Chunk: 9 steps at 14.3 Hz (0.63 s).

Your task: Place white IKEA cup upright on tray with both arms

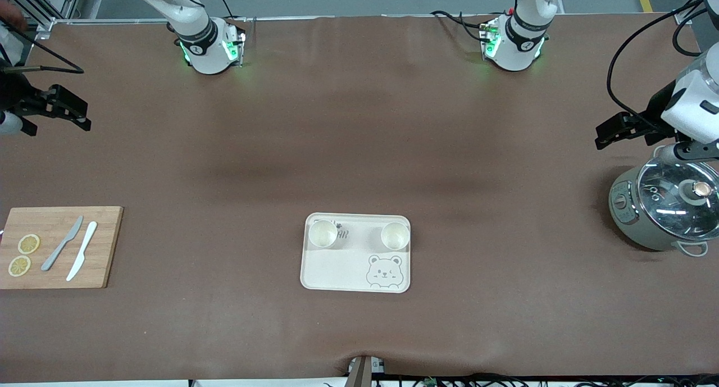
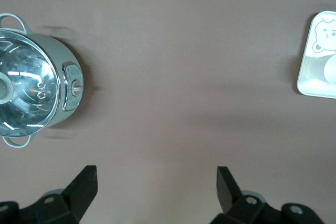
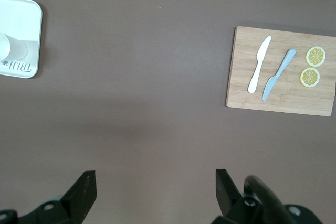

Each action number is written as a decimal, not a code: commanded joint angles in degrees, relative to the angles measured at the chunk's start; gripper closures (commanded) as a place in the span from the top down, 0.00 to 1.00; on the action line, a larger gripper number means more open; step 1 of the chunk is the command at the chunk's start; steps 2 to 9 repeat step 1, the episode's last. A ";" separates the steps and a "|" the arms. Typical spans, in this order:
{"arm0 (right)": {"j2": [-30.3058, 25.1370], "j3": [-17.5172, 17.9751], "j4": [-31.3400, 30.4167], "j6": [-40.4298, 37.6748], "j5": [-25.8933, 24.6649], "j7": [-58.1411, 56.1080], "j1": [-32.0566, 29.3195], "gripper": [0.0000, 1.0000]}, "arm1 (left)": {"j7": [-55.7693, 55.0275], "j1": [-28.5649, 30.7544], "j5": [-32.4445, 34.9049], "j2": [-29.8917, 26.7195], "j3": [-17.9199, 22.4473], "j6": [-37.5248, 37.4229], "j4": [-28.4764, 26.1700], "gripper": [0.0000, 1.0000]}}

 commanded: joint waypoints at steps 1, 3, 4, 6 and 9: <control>-0.54 0.18 0.09 0.01 -0.70 -0.95 -0.36 1.00 | -0.70 -0.04 -0.18 0.41 -1.49 -1.36 1.33 1.00; -0.54 0.18 0.09 0.01 -0.70 -0.95 -0.36 1.00 | -0.70 -0.04 -0.18 0.41 -1.49 -1.36 1.33 1.00; -0.54 0.18 0.09 0.01 -0.70 -0.95 -0.36 1.00 | -0.70 -0.04 -0.18 0.41 -1.49 -1.36 1.33 1.00; -0.54 0.18 0.09 0.01 -0.70 -0.95 -0.36 1.00 | -0.70 -0.04 -0.18 0.41 -1.49 -1.36 1.33 1.00; -0.54 0.18 0.09 0.01 -0.70 -0.95 -0.36 1.00 | -0.70 -0.04 -0.18 0.41 -1.49 -1.36 1.33 1.00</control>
